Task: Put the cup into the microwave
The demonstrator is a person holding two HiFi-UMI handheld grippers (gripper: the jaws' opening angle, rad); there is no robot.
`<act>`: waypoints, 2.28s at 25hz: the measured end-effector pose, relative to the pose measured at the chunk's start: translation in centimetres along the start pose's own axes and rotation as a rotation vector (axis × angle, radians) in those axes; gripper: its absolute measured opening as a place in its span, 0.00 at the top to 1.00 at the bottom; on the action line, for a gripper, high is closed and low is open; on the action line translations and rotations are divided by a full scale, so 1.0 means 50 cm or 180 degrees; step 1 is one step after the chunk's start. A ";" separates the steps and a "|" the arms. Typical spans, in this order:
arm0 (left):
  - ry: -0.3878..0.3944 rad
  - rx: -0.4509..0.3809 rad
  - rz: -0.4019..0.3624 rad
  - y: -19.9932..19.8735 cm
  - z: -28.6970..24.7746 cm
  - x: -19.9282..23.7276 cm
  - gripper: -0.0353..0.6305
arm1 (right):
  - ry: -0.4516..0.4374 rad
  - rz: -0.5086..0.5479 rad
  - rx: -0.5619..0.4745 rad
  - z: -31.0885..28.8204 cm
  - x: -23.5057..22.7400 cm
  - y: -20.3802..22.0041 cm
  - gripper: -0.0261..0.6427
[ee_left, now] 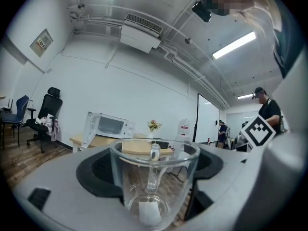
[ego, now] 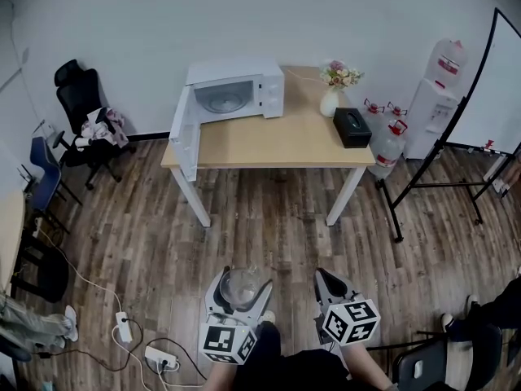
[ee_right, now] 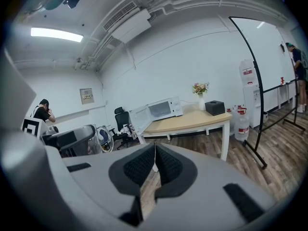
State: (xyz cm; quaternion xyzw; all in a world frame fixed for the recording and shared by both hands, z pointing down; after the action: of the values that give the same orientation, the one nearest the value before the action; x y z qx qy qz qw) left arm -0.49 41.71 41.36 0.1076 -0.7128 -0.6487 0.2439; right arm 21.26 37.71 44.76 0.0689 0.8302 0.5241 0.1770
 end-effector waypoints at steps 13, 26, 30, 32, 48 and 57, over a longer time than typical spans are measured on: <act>0.0050 -0.0047 -0.0020 -0.028 -0.093 0.135 0.34 | 0.0057 -0.0030 -0.0016 -0.148 0.021 -0.045 0.97; 0.0127 -0.0042 -0.0031 -0.032 -0.126 0.217 0.34 | 0.0133 -0.0067 -0.0048 -0.228 0.050 -0.057 0.97; 0.0132 -0.0018 -0.0003 -0.031 -0.121 0.226 0.34 | 0.0148 -0.0063 -0.0020 -0.229 0.060 -0.057 0.97; 0.0131 -0.0005 0.0019 -0.029 -0.119 0.227 0.34 | 0.0155 -0.0066 -0.0007 -0.226 0.061 -0.056 0.97; 0.0033 0.0047 0.0020 -0.033 -0.169 0.256 0.34 | 0.0054 -0.0064 0.0081 -0.292 0.039 -0.078 0.97; -0.0118 -0.0030 0.0004 -0.054 -0.264 0.304 0.34 | -0.0053 -0.0029 0.0125 -0.393 0.002 -0.130 0.97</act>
State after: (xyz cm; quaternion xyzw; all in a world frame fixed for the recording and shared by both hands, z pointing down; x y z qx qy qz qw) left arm -7.57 22.69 42.39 0.0939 -0.7142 -0.6538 0.2316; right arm 14.43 18.26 46.57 0.0729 0.8391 0.5063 0.1849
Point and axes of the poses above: the fingertips, and each gripper's own axes: z backward along the fingers, x to its left, y out of its underside, the point moved 7 cm from there along z, backward along the fingers, and after that the axes turned 10 degrees about y, right-handed, at the moved point
